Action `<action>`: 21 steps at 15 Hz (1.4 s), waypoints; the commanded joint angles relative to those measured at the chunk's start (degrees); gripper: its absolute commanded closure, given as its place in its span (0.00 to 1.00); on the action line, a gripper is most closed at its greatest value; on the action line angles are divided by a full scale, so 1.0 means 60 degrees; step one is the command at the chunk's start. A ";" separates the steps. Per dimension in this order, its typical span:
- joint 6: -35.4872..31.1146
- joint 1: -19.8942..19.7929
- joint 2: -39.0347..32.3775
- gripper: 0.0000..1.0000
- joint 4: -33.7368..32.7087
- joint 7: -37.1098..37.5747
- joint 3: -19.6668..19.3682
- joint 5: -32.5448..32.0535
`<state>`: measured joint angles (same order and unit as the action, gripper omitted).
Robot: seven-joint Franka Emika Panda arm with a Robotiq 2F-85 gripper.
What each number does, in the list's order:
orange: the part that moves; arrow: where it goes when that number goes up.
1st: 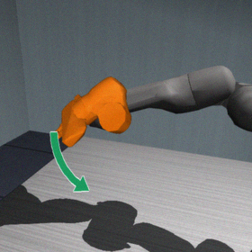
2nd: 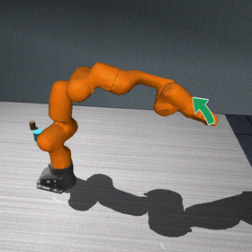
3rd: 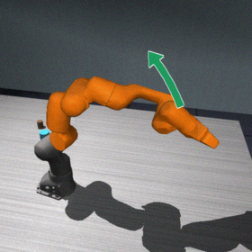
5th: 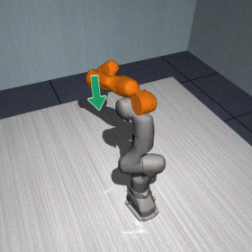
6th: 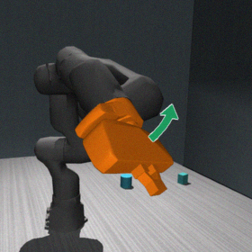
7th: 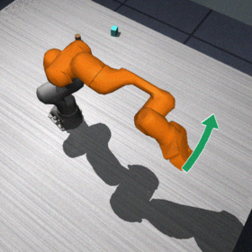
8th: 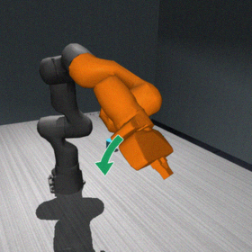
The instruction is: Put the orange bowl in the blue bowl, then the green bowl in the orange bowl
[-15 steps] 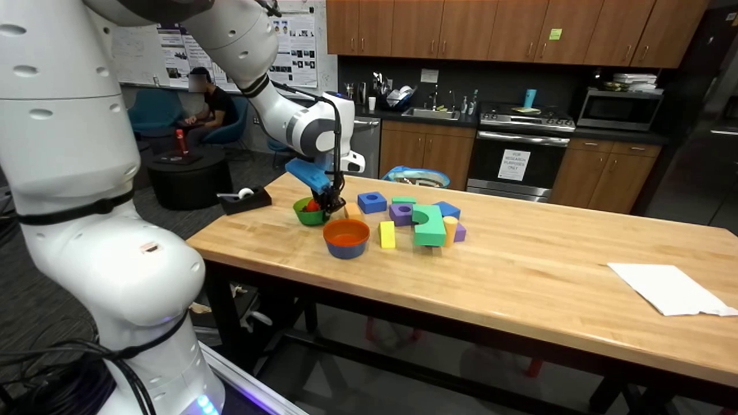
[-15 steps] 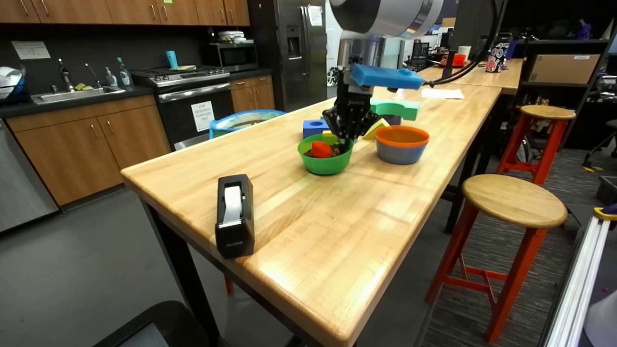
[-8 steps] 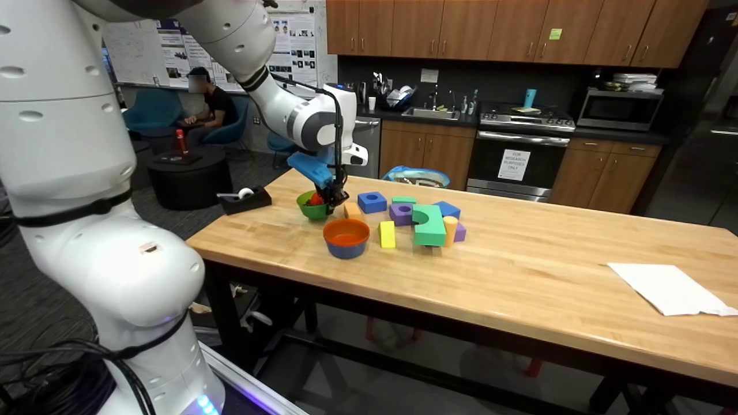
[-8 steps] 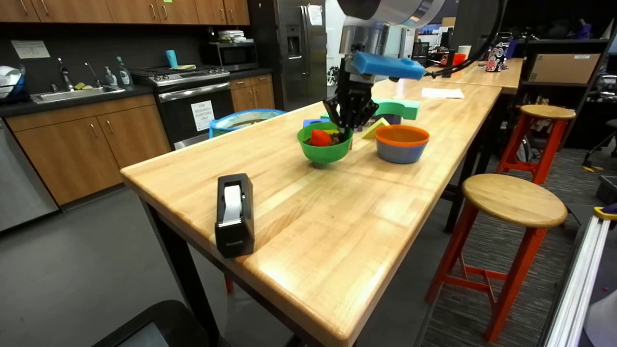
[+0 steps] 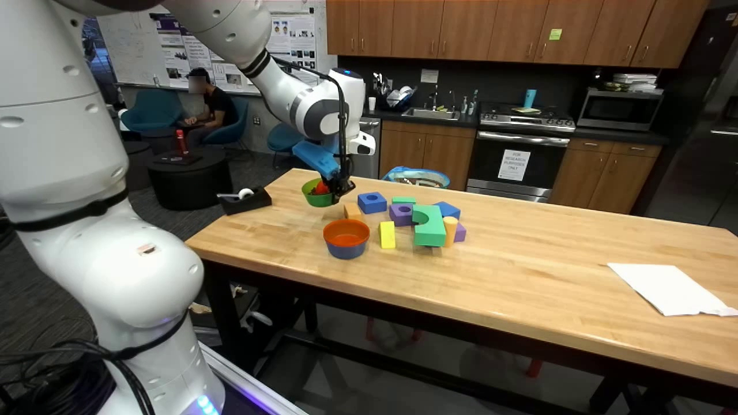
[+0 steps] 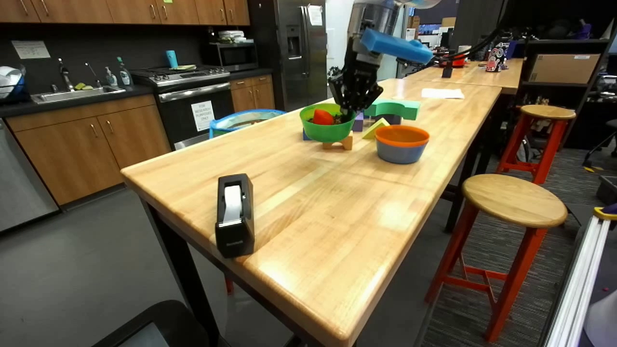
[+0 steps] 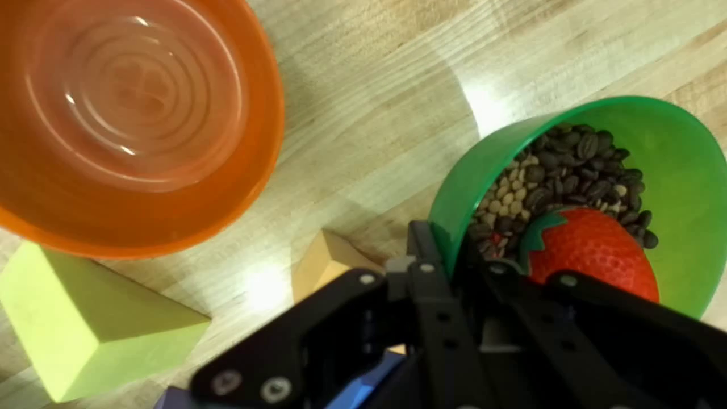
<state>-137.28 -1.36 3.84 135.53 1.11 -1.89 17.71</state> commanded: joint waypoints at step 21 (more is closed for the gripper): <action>0.2056 -0.1222 0.1956 0.98 0.1481 -0.1997 -0.1903 0.0313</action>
<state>-125.29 -7.82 13.20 142.08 -10.33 -12.70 19.33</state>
